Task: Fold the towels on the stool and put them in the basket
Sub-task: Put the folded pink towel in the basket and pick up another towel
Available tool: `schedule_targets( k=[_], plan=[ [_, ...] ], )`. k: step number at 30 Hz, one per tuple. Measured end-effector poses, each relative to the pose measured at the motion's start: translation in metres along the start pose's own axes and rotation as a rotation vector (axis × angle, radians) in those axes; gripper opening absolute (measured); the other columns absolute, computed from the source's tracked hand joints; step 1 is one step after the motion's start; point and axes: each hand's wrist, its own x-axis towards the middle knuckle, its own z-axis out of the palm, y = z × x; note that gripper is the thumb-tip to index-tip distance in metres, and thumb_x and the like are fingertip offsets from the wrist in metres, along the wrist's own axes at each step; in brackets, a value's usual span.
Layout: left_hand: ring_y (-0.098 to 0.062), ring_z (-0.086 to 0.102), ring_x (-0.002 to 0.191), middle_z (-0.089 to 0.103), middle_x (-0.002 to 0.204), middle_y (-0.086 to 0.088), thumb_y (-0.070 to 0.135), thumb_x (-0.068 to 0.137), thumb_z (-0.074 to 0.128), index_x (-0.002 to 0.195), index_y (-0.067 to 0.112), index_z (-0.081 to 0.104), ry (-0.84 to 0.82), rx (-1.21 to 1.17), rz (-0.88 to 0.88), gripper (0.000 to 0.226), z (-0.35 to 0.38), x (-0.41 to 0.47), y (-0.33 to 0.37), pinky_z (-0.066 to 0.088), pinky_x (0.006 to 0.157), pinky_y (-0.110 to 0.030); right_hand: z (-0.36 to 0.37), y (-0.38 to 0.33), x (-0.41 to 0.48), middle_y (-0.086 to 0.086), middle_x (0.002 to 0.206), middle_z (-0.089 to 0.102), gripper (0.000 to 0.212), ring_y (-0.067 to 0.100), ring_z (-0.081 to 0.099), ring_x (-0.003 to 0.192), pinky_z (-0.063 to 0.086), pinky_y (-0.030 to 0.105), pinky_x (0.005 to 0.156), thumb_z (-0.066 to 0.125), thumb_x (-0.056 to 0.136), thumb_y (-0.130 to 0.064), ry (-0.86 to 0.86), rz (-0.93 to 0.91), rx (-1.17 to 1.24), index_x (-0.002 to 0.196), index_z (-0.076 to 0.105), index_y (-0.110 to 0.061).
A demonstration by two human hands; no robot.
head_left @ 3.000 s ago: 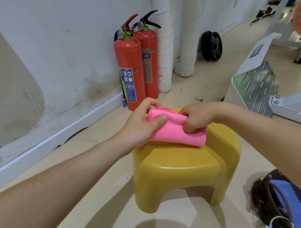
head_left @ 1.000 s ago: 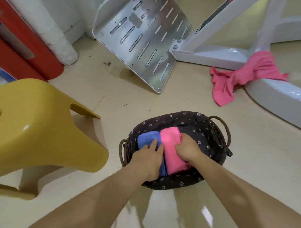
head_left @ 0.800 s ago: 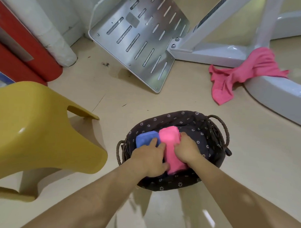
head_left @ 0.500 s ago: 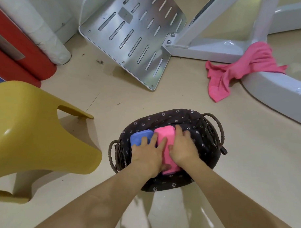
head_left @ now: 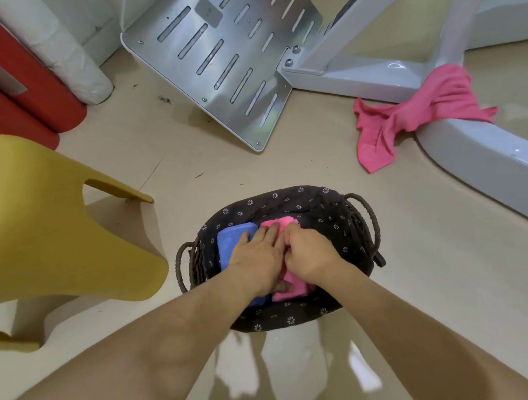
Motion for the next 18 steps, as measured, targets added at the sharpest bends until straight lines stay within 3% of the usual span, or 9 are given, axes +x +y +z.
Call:
schedule_targets(
  k=[3, 5, 7, 8, 10, 12, 15, 16, 18],
  plan=[
    [-0.026, 0.017, 0.143, 0.012, 0.158, -0.006, 0.059, 0.077, 0.062, 0.152, 0.015, 0.008, -0.076, -0.004, -0.020, 0.102, -0.015, 0.006, 0.003, 0.024, 0.113, -0.046, -0.013, 0.000, 0.003, 0.015, 0.107, 0.062, 0.032, 0.033, 0.060, 0.096, 0.037, 0.032, 0.067, 0.046, 0.087, -0.010, -0.099, 0.031, 0.080, 0.118, 0.041, -0.008],
    [-0.026, 0.043, 0.126, 0.041, 0.143, -0.006, 0.046, 0.083, 0.059, 0.140, 0.016, 0.039, -0.072, -0.001, -0.007, 0.067, -0.031, 0.005, 0.007, 0.044, 0.094, -0.040, -0.029, 0.003, -0.002, 0.014, 0.103, 0.061, 0.030, 0.032, 0.062, 0.095, 0.042, 0.034, 0.067, 0.047, 0.087, -0.009, -0.225, 0.012, 0.185, 0.116, 0.039, -0.008],
    [-0.024, 0.061, 0.097, 0.064, 0.108, -0.003, 0.032, 0.087, 0.051, 0.106, 0.019, 0.061, 0.120, -0.006, 0.018, 0.026, -0.056, 0.004, 0.013, 0.046, 0.069, -0.035, -0.056, 0.012, -0.010, 0.013, 0.096, 0.063, 0.022, 0.029, 0.068, 0.080, 0.053, 0.035, 0.061, 0.049, 0.088, -0.008, -0.310, 0.014, 0.524, 0.108, 0.042, -0.013],
    [-0.024, 0.063, 0.088, 0.067, 0.095, -0.002, 0.030, 0.086, 0.047, 0.095, 0.021, 0.063, 0.242, -0.056, 0.013, 0.020, -0.069, 0.003, 0.015, 0.045, 0.065, -0.033, -0.072, 0.019, -0.015, 0.013, 0.091, 0.065, 0.016, 0.025, 0.068, 0.067, 0.053, 0.031, 0.053, 0.051, 0.089, -0.009, -0.301, 0.035, 0.716, 0.102, 0.045, -0.015],
    [-0.022, 0.063, 0.080, 0.067, 0.083, 0.001, 0.024, 0.084, 0.043, 0.084, 0.021, 0.064, 0.423, -0.236, 0.013, 0.021, -0.093, 0.009, 0.021, 0.049, 0.067, -0.033, -0.104, 0.041, -0.022, 0.013, 0.080, 0.069, 0.004, 0.015, 0.055, 0.045, 0.038, 0.021, 0.039, 0.052, 0.092, -0.012, -0.138, 0.068, 0.987, 0.094, 0.053, -0.016],
    [-0.014, 0.059, 0.077, 0.066, 0.077, 0.007, 0.018, 0.082, 0.045, 0.081, 0.022, 0.065, 0.491, -0.484, 0.034, 0.021, -0.118, 0.022, 0.030, 0.047, 0.070, -0.030, -0.124, 0.070, -0.020, 0.009, 0.067, 0.063, 0.008, 0.010, 0.040, 0.037, 0.026, 0.018, 0.035, 0.053, 0.092, -0.014, 0.103, 0.128, 1.071, 0.086, 0.057, -0.015],
    [-0.011, 0.057, 0.087, 0.062, 0.089, 0.010, 0.016, 0.086, 0.048, 0.094, 0.026, 0.068, 0.510, -0.572, 0.134, 0.024, -0.139, 0.051, 0.048, 0.041, 0.077, -0.025, -0.125, 0.107, 0.000, 0.003, 0.067, 0.053, 0.010, 0.012, 0.045, 0.046, 0.033, 0.021, 0.041, 0.053, 0.088, -0.009, 0.349, 0.257, 1.016, 0.085, 0.060, -0.016],
    [-0.013, 0.058, 0.096, 0.063, 0.101, 0.006, 0.017, 0.087, 0.049, 0.103, 0.025, 0.068, 0.489, -0.544, 0.161, 0.026, -0.142, 0.065, 0.054, 0.041, 0.083, -0.026, -0.121, 0.117, 0.008, 0.002, 0.072, 0.054, 0.015, 0.016, 0.052, 0.056, 0.042, 0.025, 0.048, 0.051, 0.087, -0.007, 0.383, 0.276, 0.966, 0.093, 0.061, -0.017],
    [-0.017, 0.054, 0.115, 0.060, 0.125, 0.001, 0.021, 0.090, 0.049, 0.119, 0.022, 0.065, 0.389, -0.460, 0.198, 0.032, -0.144, 0.101, 0.071, 0.040, 0.096, -0.028, -0.110, 0.145, 0.031, 0.001, 0.093, 0.061, 0.038, 0.026, 0.061, 0.086, 0.048, 0.035, 0.077, 0.049, 0.084, -0.004, 0.381, 0.270, 0.712, 0.116, 0.059, -0.022]
  ],
)
